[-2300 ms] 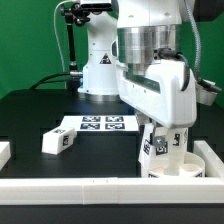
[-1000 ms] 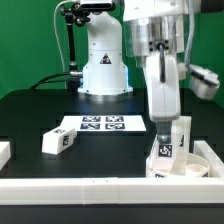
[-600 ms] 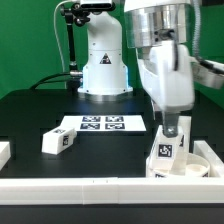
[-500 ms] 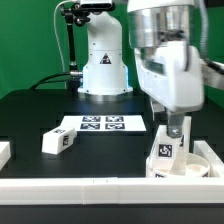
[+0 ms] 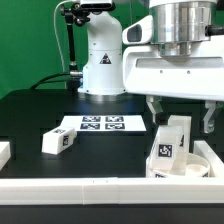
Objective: Assemble stool
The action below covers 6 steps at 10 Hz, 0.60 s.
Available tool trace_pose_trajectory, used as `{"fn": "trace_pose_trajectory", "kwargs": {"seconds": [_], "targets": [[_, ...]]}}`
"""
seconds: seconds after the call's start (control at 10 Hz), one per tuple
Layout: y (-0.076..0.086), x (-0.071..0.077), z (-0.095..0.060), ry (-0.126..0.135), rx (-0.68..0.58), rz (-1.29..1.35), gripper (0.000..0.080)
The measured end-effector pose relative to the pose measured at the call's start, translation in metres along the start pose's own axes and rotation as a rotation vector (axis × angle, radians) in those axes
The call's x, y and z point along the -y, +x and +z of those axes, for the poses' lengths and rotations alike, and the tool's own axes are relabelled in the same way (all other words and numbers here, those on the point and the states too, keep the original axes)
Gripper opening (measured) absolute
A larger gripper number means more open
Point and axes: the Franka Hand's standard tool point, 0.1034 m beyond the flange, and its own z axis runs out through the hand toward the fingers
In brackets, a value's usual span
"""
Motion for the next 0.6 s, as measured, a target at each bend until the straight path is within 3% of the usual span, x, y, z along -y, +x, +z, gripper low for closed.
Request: {"fn": "trace_pose_trajectory", "kwargs": {"seconds": [0.3, 0.6], "targets": [[0.001, -0.0009, 0.0003, -0.002, -0.001, -0.218, 0.0648], [0.0078, -0.0036, -0.0009, -0.004, -0.02, -0.622, 0.0648]]}}
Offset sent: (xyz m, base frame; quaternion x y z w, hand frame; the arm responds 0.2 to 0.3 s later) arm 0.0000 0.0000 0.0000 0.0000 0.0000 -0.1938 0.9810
